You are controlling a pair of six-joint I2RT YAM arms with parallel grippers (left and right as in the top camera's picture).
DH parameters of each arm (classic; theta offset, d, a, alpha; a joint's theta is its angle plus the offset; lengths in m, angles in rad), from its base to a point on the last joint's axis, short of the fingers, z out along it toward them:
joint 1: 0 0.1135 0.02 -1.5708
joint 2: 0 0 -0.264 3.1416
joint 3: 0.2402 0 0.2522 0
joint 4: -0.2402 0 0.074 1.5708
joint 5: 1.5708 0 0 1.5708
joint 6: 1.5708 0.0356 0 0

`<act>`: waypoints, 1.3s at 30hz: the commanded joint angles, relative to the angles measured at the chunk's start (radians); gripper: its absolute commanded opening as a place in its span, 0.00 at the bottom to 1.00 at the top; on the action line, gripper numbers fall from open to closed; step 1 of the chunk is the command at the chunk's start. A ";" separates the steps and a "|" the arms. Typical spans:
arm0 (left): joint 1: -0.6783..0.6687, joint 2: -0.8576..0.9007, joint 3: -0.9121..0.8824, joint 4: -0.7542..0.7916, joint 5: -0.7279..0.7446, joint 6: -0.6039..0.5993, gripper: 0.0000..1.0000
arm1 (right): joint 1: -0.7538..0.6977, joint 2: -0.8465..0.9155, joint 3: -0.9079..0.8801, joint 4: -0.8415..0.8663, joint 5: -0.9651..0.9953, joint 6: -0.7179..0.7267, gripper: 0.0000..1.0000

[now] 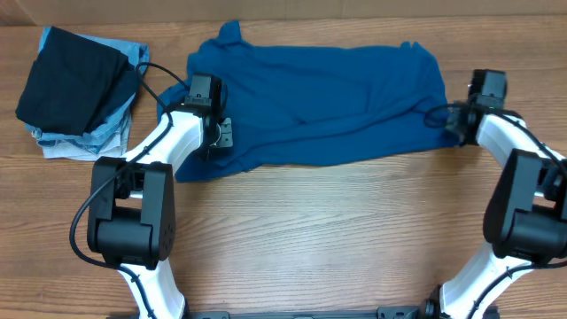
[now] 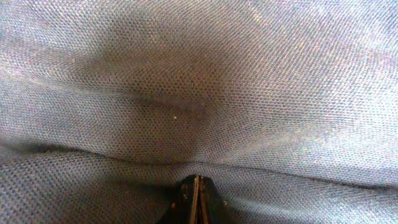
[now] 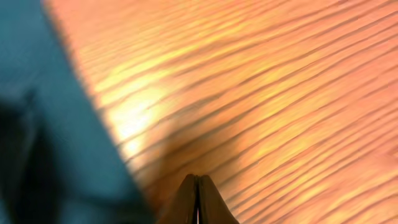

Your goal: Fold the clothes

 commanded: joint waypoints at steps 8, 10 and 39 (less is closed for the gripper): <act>0.017 0.050 0.008 -0.018 -0.022 0.023 0.04 | 0.026 -0.081 0.182 -0.277 -0.235 -0.053 0.04; 0.017 0.050 0.011 -0.018 -0.023 0.023 0.04 | 0.059 -0.076 0.181 -0.366 -0.294 -0.056 0.04; -0.150 0.050 0.435 -0.667 0.074 0.269 0.39 | 0.104 0.111 0.175 -0.343 -0.369 -0.051 0.04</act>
